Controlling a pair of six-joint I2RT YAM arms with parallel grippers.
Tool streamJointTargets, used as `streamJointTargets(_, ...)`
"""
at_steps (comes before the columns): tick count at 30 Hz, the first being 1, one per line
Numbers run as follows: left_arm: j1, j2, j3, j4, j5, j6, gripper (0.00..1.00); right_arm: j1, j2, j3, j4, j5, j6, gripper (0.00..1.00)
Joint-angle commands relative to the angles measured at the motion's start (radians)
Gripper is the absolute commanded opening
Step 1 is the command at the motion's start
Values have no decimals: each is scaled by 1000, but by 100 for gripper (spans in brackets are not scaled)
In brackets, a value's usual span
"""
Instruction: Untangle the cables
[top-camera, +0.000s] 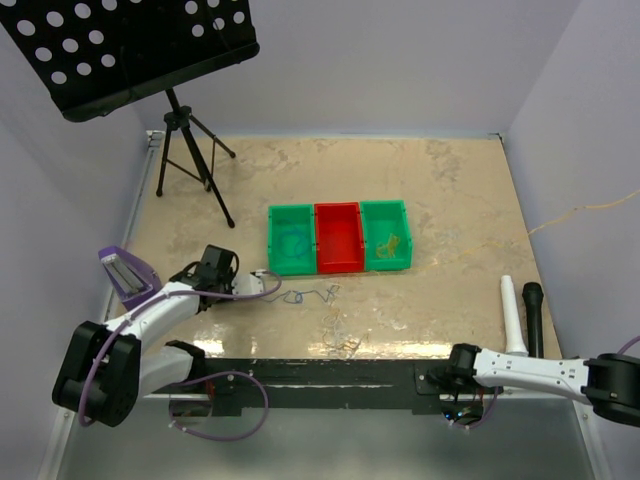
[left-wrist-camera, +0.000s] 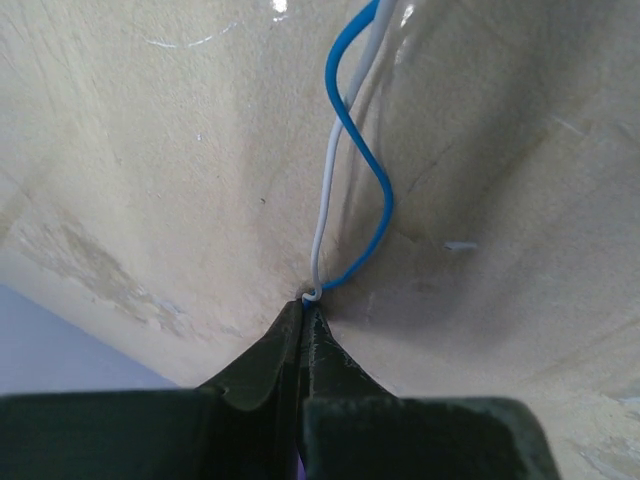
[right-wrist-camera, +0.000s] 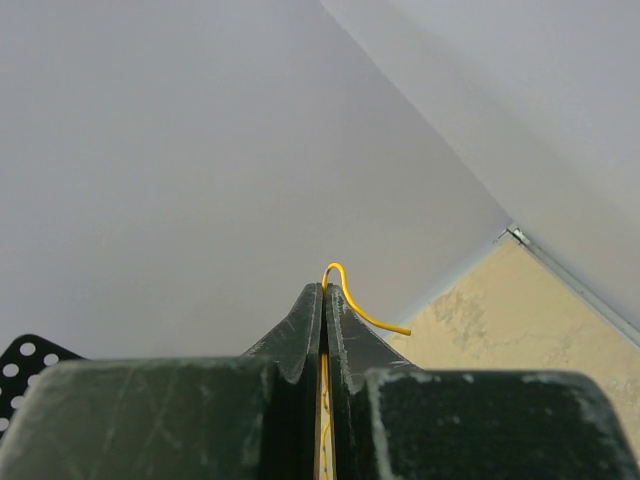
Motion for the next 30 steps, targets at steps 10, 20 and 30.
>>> streamJointTargets(10, 73, 37, -142, 112, -73, 95, 0, 17, 98, 67, 133, -15, -151, 0)
streamJointTargets(20, 74, 92, -204, 166, -151, 129, 0, 20, 176, 190, 161, -67, -184, 0)
streamJointTargets(30, 94, 132, -274, 255, -203, 178, 0, 22, 219, 259, 232, -76, -234, 0)
